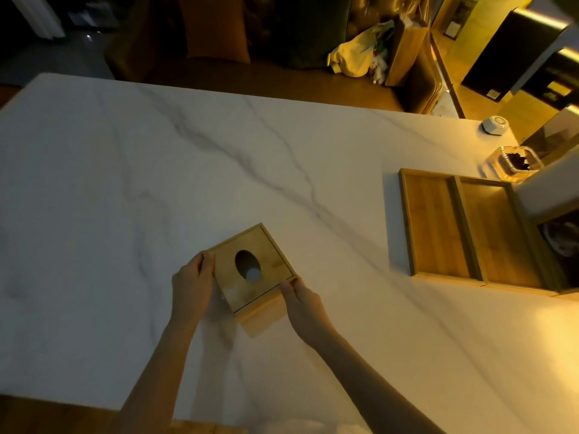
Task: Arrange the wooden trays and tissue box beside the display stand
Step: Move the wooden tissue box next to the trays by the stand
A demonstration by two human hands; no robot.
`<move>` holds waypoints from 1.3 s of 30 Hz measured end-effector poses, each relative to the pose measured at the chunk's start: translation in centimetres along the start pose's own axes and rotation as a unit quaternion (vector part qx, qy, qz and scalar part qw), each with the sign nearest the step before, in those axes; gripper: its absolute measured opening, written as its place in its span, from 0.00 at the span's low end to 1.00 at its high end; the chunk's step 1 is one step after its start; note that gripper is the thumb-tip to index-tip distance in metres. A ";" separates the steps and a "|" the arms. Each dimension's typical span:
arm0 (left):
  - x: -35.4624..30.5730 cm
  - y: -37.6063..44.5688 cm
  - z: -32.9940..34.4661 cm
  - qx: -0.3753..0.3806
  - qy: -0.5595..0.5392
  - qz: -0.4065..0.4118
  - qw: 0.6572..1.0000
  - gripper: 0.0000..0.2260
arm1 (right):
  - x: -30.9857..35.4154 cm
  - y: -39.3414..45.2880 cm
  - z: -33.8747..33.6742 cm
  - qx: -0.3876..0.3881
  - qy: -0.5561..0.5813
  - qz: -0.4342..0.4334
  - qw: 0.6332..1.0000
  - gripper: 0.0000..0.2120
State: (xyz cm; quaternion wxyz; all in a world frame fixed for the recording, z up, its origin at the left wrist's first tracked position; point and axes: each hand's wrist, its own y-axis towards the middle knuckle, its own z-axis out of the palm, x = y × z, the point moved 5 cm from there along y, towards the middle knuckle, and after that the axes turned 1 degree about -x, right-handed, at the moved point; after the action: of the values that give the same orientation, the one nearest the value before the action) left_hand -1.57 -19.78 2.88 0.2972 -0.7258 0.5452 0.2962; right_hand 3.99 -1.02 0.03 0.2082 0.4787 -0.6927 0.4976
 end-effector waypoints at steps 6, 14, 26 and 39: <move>-4.4 -1.0 1.0 0.006 0.012 0.060 0.998 0.17 | -0.4 -1.2 -4.7 -0.063 0.027 -0.031 0.997 0.17; -10.7 -5.1 7.6 0.060 -0.019 0.139 0.988 0.18 | -4.5 -3.9 -14.8 -0.186 0.045 -0.059 0.980 0.12; -21.3 -14.2 22.1 0.197 -0.078 0.217 0.953 0.18 | -15.5 -12.1 -28.3 -0.335 0.076 0.027 0.939 0.11; -26.8 -22.0 34.1 0.275 -0.072 0.282 0.916 0.12 | -26.8 -17.8 -33.5 -0.427 0.175 0.090 0.883 0.09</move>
State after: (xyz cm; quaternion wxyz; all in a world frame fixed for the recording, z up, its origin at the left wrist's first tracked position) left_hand 9.89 27.49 3.35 0.4272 -0.4083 0.7645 0.2577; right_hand 25.37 40.19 2.28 0.4640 0.1842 -0.8308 0.2461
